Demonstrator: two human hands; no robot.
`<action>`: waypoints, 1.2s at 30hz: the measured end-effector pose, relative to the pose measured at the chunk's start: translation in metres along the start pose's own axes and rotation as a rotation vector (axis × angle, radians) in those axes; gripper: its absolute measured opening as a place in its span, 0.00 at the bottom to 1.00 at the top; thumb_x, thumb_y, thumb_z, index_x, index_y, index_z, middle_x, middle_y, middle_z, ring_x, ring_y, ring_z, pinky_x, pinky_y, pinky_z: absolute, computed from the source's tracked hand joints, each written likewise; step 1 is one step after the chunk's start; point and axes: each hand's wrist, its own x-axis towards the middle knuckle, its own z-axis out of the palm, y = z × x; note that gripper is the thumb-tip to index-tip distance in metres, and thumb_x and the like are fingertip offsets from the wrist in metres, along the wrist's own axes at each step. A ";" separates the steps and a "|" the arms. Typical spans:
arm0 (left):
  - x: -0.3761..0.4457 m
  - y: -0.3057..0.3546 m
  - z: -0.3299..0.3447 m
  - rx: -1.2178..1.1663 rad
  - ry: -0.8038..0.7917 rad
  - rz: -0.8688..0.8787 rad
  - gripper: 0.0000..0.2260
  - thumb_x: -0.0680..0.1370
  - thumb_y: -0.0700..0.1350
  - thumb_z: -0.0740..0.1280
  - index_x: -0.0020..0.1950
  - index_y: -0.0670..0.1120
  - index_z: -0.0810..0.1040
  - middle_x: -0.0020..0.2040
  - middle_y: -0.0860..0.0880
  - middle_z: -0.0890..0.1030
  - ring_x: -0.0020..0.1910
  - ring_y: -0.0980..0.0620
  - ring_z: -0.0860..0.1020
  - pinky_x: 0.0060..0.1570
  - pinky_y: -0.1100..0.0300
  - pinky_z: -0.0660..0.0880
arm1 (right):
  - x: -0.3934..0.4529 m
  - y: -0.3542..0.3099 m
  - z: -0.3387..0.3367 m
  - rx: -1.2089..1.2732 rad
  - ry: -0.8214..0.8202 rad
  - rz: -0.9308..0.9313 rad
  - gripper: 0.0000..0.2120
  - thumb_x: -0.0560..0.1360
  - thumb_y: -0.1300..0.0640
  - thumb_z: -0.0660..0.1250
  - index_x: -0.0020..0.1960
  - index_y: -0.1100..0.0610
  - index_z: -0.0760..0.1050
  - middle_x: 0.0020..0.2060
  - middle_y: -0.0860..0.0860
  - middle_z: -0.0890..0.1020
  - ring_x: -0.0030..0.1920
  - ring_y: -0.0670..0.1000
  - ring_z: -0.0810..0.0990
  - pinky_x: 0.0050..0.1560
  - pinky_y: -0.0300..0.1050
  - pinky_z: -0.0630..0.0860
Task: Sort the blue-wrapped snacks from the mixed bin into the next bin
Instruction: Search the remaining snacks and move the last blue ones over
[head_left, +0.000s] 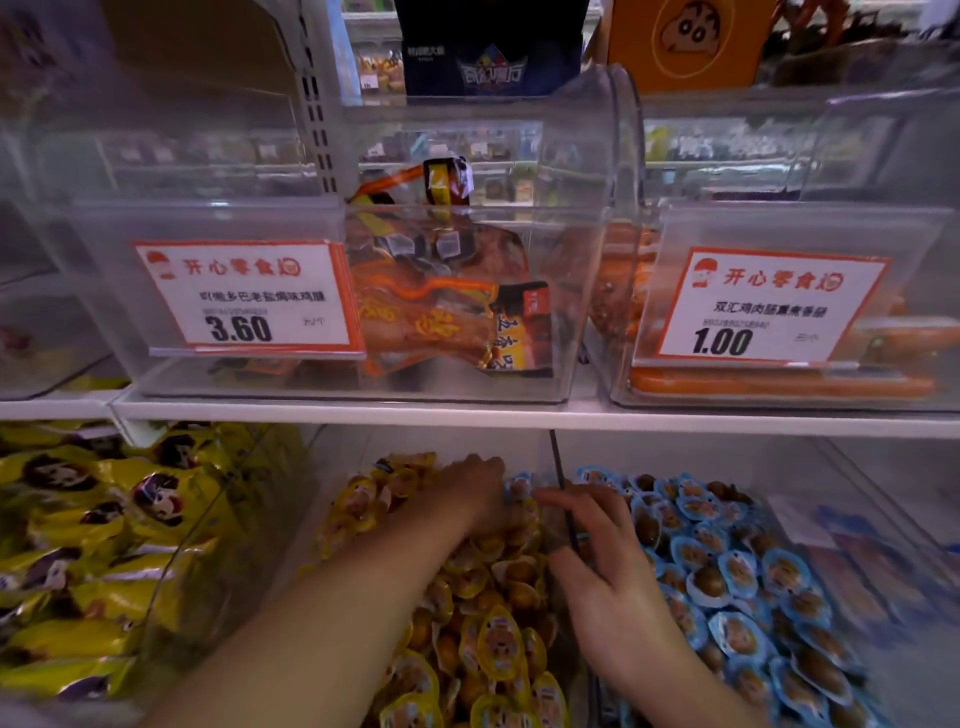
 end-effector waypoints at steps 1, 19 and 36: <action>0.005 0.005 0.009 0.025 -0.037 -0.040 0.33 0.75 0.65 0.64 0.74 0.49 0.65 0.72 0.40 0.67 0.70 0.39 0.68 0.67 0.48 0.67 | 0.001 0.000 0.000 -0.003 -0.003 -0.001 0.21 0.69 0.47 0.59 0.61 0.37 0.74 0.60 0.37 0.67 0.61 0.33 0.69 0.58 0.31 0.67; 0.018 0.003 0.011 -0.210 -0.137 0.060 0.16 0.75 0.61 0.63 0.56 0.53 0.73 0.56 0.49 0.77 0.53 0.49 0.77 0.54 0.52 0.75 | 0.000 0.002 0.000 -0.016 -0.001 -0.019 0.27 0.65 0.41 0.55 0.63 0.39 0.73 0.61 0.38 0.67 0.61 0.36 0.70 0.62 0.38 0.71; -0.076 -0.024 -0.047 -1.118 0.136 0.138 0.17 0.67 0.45 0.79 0.53 0.44 0.81 0.52 0.41 0.82 0.49 0.46 0.83 0.41 0.56 0.80 | -0.004 -0.008 -0.007 -0.068 -0.015 -0.005 0.22 0.71 0.47 0.60 0.64 0.43 0.74 0.62 0.40 0.67 0.64 0.41 0.71 0.66 0.40 0.70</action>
